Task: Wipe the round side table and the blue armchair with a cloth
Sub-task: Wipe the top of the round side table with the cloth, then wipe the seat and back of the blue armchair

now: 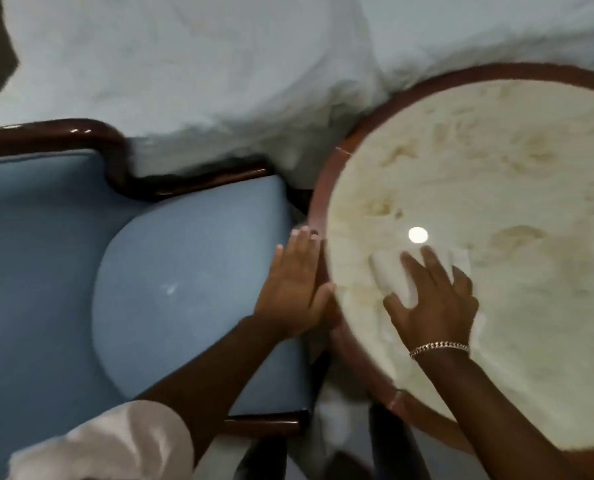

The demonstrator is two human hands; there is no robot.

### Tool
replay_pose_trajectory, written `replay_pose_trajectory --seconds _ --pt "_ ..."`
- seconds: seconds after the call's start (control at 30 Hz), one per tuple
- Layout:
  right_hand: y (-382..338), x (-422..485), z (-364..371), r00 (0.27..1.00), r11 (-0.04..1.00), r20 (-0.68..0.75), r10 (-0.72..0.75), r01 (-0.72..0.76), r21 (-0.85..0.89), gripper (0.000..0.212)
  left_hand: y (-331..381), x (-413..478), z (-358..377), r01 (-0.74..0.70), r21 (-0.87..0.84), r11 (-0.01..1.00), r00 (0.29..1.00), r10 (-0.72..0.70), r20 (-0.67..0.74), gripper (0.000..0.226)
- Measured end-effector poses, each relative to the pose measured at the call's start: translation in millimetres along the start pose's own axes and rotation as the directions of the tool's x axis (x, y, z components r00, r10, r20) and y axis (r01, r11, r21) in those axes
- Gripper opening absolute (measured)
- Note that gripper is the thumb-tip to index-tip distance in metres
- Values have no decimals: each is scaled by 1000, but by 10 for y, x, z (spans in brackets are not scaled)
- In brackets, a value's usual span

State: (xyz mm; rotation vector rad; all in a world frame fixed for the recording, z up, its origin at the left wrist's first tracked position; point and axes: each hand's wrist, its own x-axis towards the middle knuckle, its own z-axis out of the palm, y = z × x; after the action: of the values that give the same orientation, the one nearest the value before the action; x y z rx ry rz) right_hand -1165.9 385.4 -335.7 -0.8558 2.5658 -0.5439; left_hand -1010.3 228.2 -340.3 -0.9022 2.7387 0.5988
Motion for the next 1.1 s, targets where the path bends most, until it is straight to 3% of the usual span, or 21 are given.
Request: replay_pose_trajectory --seconds 0.2,0.27,0.3,0.4,0.57,0.63,0.73,0.8,0.83,0.87,0.93,0.97,1.0,1.03,1.1 --pt "-1583 -78 799 989 928 71 -130 96 360 66 -1668 -961 -419 231 -90 969 971 -235 -37 86" --pt "-2139 -5 1134 980 903 82 -184 135 409 63 -2176 -1287 -541 264 -94 960 961 -270 -65 91" --pt "-2409 27 1329 973 917 115 -198 142 372 62 -2406 -1436 -599 264 -68 962 959 -270 -89 92" --pt "-2992 -91 1930 961 980 188 -200 196 43 61 -2934 -1614 -888 227 21 974 942 -213 -260 88" --pt "-2965 -1060 2306 798 796 302 -522 582 -163 71 -3349 -1172 -1924 214 222 951 791 -36 -611 80" --pt "-2613 -1165 2250 815 781 340 -470 563 -269 72 -3289 -914 -2176 216 305 927 776 27 -631 81" --pt "-2744 -923 2188 947 876 206 -248 310 -370 69 -3447 -631 -2444 259 372 891 759 50 -649 83" --pt "-3158 -702 2352 994 952 85 -70 92 -290 70 -3562 -489 -2452 296 371 880 762 17 -648 86" --pt "-3367 -668 2447 996 965 72 -45 62 -253 69 -3633 -448 -2416 314 358 879 761 -8 -649 88" --pt "-3499 -709 2552 985 953 94 -146 166 -255 67 -3706 -429 -2359 324 348 880 754 -18 -657 89" --pt "-3429 -915 2694 851 793 194 -488 525 -308 66 -3766 -403 -2272 323 372 870 747 7 -665 92" --pt "-3234 -1019 2681 799 728 234 -555 602 -328 66 -3759 -391 -2261 320 379 868 746 15 -666 93" --pt "-2980 -1099 2632 801 717 216 -559 598 -359 64 -3742 -388 -2256 317 376 871 741 19 -671 93" --pt "-2789 -1164 2518 846 764 199 -495 532 -365 61 -3737 -387 -2250 319 370 873 735 19 -678 93" --pt "-2715 -1170 2319 956 898 98 -278 295 -326 60 -3759 -379 -2225 327 362 873 719 19 -695 92"
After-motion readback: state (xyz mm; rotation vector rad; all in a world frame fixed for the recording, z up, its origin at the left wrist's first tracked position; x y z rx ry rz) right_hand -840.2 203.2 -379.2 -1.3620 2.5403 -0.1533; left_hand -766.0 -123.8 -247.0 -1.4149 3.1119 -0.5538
